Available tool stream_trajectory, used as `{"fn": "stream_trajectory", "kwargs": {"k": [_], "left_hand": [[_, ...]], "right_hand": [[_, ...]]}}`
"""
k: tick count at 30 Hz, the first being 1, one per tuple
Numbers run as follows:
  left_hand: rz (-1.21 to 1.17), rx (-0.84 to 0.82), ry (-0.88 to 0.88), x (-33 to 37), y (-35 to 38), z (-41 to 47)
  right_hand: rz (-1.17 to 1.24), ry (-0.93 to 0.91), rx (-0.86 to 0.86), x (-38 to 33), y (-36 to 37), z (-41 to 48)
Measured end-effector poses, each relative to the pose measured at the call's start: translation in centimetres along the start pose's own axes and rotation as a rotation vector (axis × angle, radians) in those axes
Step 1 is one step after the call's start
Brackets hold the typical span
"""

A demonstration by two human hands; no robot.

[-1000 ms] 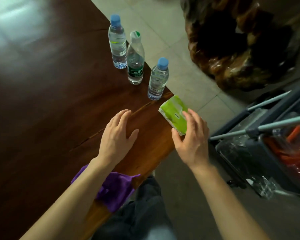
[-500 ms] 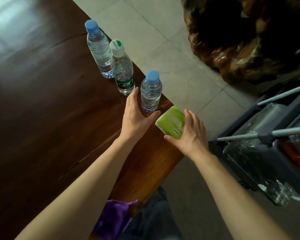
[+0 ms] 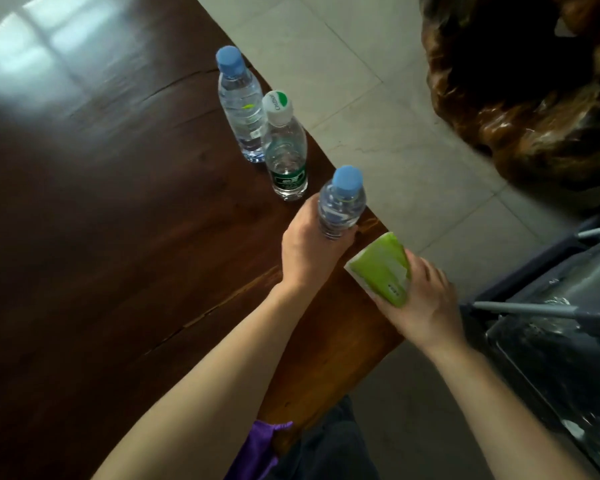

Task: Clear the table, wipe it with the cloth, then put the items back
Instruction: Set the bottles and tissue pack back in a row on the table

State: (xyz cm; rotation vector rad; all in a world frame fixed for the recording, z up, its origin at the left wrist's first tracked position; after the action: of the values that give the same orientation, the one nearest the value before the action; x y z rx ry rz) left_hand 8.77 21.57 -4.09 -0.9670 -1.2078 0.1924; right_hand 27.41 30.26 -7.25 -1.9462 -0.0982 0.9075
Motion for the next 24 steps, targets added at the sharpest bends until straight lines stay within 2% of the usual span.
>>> {"fn": "stream_trajectory", "kwargs": {"k": [8,13,17,24], "left_hand": [[-0.037,0.08,-0.1,-4.4,-5.3,-4.1],[0.031,0.201,-0.16,-9.0,-12.1,-6.2],[0.053,0.322,-0.306,-12.9,-16.7,-7.0],[0.032,0.476,-0.385,-16.9,-20.6,-6.2]], "right_hand": [[-0.04,-0.244,-0.053,-1.2,-1.0,0.9],[-0.03,-0.538,-0.177,-6.9,0.3,2.7],[-0.043,-0.755,-0.29,-13.0,2.2,4.0],[-0.106,-0.933,-0.452,-21.6,6.5,8.0]]}}
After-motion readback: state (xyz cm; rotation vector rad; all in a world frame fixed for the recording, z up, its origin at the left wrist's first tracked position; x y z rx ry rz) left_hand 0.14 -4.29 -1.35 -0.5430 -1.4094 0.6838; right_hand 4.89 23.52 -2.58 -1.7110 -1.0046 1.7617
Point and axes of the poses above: each hand's wrist, its own z-axis towards the middle knuckle, its own y-axis out of the palm, x = y × z, the point moved 3 cm from there along z, towards the middle knuckle, and after that the axes turned 10 degrees about z, right-handed, at the moved point
